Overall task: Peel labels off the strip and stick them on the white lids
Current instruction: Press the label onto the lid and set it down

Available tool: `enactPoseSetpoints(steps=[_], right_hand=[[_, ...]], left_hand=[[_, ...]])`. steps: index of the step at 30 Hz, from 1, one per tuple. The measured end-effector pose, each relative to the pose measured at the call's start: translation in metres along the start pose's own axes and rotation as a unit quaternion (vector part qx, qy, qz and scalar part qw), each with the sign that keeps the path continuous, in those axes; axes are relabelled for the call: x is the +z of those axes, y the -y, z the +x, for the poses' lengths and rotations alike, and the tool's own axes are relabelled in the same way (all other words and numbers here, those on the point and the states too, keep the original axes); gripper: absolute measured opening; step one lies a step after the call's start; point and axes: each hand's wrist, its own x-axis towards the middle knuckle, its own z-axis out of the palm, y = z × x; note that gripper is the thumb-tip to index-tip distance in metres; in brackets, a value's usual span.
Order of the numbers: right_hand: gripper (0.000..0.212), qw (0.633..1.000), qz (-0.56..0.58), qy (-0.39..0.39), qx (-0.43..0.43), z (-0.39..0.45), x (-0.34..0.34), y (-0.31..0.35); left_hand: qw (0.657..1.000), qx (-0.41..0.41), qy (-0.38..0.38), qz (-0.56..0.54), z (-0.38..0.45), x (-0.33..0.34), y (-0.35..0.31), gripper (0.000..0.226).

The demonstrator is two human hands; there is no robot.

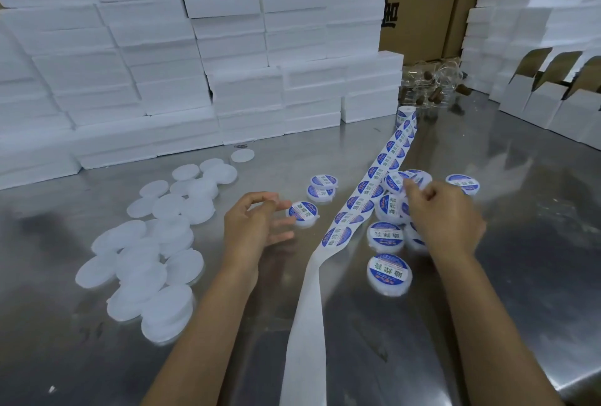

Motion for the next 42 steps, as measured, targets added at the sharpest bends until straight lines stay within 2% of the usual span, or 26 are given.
enactPoseSetpoints(steps=[3,6,12,15,18,21,24,27,30,36,42], right_hand=[[0.052,0.999,-0.032,-0.02,0.035,0.006,-0.005,-0.009],[0.05,0.999,-0.026,-0.039,0.026,0.002,-0.006,-0.004],[0.033,0.991,0.023,-0.046,-0.123,-0.026,0.003,0.032],[0.024,0.974,0.023,0.01,-0.224,-0.038,0.014,0.06],[0.014,0.94,0.038,0.128,-0.313,-0.037,0.034,0.1],[0.011,0.901,0.053,0.233,-0.361,-0.032,0.069,0.144],[0.025,0.882,0.051,0.313,-0.348,-0.029,0.113,0.18],[0.038,0.874,0.059,0.389,-0.286,-0.027,0.152,0.203],[0.047,0.867,0.06,0.433,-0.239,-0.026,0.184,0.218],[0.055,0.87,0.097,0.427,-0.225,-0.03,0.206,0.23],[0.065,0.871,0.19,0.398,-0.216,-0.032,0.181,0.22]], left_hand=[[1.0,-0.007,-0.02,0.023,0.004,-0.001,0.003,0.01],[0.999,-0.002,-0.046,0.026,0.008,-0.003,0.006,0.012],[0.993,0.031,-0.117,0.005,0.022,-0.014,0.011,0.011],[0.99,0.046,-0.133,-0.009,0.034,-0.023,0.013,0.014],[0.988,0.063,-0.144,-0.011,0.047,-0.029,0.015,0.021],[0.986,0.073,-0.152,0.002,0.055,-0.03,0.016,0.021],[0.981,0.088,-0.168,0.03,0.06,-0.028,0.019,0.022],[0.978,0.097,-0.183,0.033,0.063,-0.029,0.022,0.021],[0.977,0.1,-0.188,0.023,0.067,-0.031,0.024,0.019],[0.976,0.092,-0.193,0.031,0.069,-0.033,0.023,0.015],[0.979,0.075,-0.189,0.004,0.069,-0.036,0.02,0.015]])
